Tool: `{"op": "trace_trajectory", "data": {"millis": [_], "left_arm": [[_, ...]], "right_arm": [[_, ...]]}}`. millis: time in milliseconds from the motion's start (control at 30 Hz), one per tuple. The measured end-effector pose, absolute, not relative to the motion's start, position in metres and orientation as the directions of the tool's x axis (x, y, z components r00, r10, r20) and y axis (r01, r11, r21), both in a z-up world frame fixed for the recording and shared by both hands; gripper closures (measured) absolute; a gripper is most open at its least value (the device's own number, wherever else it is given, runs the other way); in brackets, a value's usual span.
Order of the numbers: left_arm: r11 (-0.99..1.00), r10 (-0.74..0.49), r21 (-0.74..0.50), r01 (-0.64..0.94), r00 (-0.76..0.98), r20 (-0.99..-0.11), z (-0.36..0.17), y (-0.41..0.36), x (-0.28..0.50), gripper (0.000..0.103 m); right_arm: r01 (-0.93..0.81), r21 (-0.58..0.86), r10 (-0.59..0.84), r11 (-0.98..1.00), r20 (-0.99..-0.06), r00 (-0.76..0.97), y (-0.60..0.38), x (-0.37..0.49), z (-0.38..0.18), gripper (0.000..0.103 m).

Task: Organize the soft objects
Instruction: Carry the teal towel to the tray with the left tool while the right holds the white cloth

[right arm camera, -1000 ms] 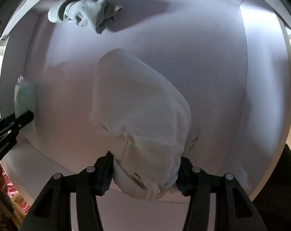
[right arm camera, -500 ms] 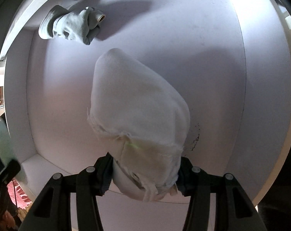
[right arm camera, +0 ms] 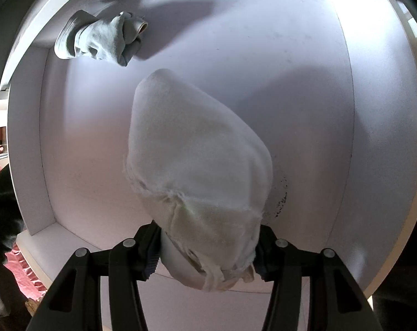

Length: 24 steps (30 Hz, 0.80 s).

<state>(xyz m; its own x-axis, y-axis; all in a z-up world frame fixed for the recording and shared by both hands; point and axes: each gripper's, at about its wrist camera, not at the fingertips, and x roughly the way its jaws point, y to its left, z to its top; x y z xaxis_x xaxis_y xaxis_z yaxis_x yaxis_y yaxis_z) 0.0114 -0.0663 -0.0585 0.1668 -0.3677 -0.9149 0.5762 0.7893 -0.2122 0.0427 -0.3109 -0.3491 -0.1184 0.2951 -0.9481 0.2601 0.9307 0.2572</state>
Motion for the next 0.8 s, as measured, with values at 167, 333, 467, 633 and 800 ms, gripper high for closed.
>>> {"op": "trace_trajectory", "data": {"millis": [167,333,467,633,800], "left_arm": [[0.784,-0.442,-0.239,0.572,0.246,-0.862,0.005,-0.063,0.029,0.067],[0.815,-0.444,-0.212,0.54,0.344,-0.828,0.05,-0.056,0.061,0.067],[0.86,-0.403,-0.188,0.475,0.405,-0.821,0.069,-0.044,0.092,0.067],[0.909,-0.327,-0.147,0.389,0.45,-0.831,0.072,-0.032,0.121,0.067],[0.936,-0.269,-0.119,0.332,0.451,-0.851,0.057,-0.026,0.141,0.067]], "right_arm": [[0.255,0.258,0.294,0.932,-0.948,-0.118,-0.31,0.042,-0.354,0.049],[0.255,0.258,0.295,0.932,-0.948,-0.119,-0.31,0.042,-0.351,0.049],[0.254,0.258,0.294,0.932,-0.948,-0.118,-0.309,0.043,-0.35,0.049],[0.255,0.257,0.294,0.932,-0.948,-0.119,-0.309,0.043,-0.347,0.049],[0.257,0.258,0.296,0.931,-0.948,-0.118,-0.308,0.043,-0.348,0.049]]}}
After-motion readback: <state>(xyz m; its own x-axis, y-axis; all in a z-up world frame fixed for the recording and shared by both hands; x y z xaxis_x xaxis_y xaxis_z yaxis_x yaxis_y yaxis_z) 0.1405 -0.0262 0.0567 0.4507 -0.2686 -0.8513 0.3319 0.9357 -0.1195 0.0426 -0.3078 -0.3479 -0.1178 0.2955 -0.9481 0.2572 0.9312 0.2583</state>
